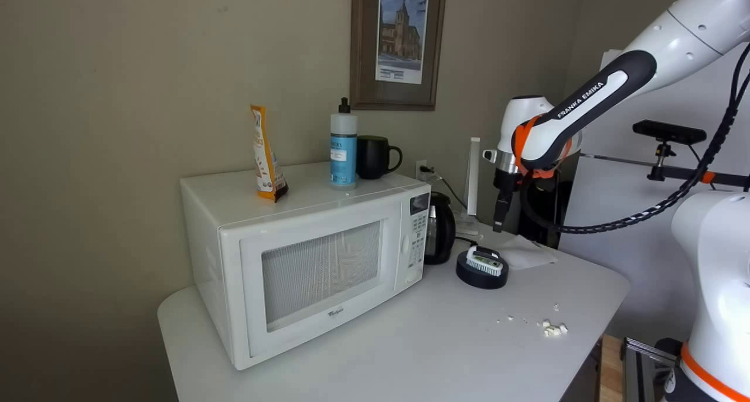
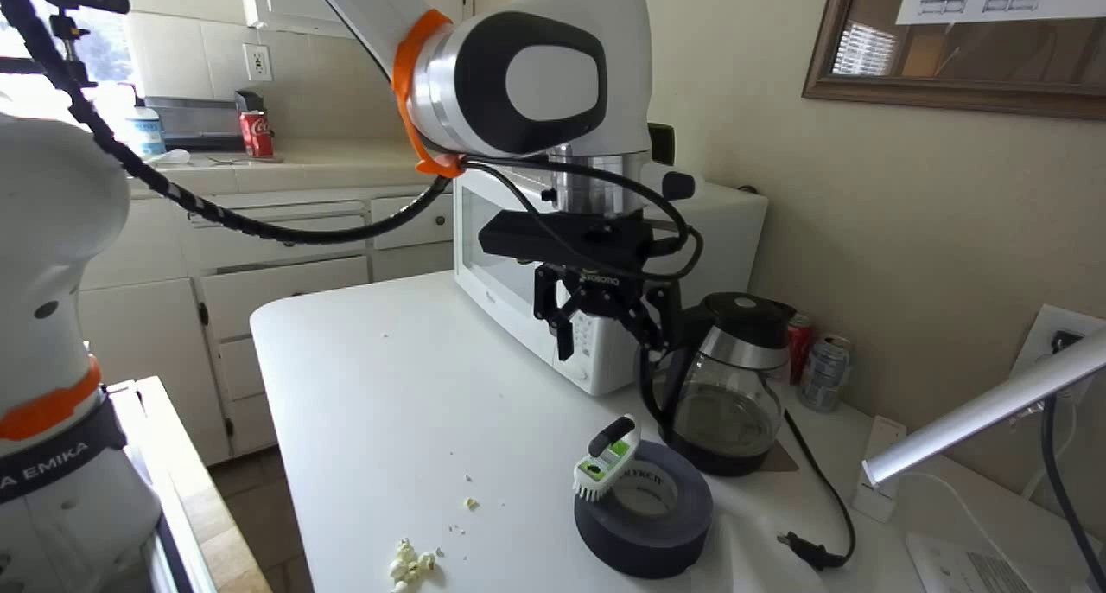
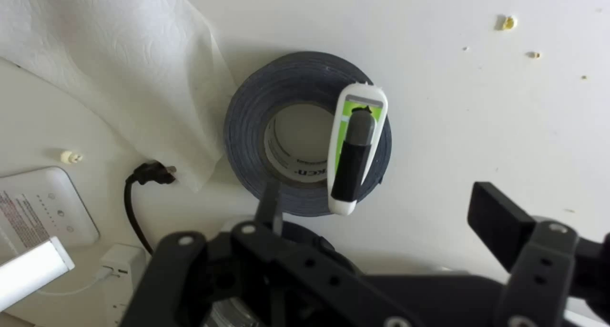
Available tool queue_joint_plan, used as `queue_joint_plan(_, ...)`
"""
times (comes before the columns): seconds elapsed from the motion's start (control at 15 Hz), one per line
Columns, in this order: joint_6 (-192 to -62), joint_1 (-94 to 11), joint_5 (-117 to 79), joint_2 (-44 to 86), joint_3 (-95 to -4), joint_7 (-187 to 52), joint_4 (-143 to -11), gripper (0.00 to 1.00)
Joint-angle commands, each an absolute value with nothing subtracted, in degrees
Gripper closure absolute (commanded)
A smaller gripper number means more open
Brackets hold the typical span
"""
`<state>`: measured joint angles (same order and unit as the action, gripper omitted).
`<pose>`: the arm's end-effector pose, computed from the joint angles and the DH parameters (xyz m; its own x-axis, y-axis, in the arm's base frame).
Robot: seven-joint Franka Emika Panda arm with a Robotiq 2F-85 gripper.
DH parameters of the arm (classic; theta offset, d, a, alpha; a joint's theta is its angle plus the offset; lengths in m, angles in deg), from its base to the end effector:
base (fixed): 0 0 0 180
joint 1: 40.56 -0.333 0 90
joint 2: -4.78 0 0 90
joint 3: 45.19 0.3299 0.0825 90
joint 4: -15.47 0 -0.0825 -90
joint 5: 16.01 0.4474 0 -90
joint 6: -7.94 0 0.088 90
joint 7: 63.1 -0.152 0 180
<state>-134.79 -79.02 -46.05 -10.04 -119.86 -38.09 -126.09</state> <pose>0.4322 -0.2992 0.2517 0.9774 0.2035 0.0567 0.1930 -0.9693 0.1521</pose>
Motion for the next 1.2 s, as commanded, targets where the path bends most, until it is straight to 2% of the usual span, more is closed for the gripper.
queue_joint_plan(0.0, -135.4, -82.6, -45.0, -4.2, -124.0, -37.0, -125.7, 0.00)
queue_joint_plan(0.33, -133.7, -90.1, -39.1, -4.8, -131.0, -31.6, -126.7, 0.00)
queue_joint_plan(0.67, -130.0, -99.9, -36.0, -7.5, -143.2, -26.5, -125.4, 0.00)
queue_joint_plan(1.13, -137.1, -114.9, -44.1, -13.3, -160.5, -38.9, -122.5, 0.00)
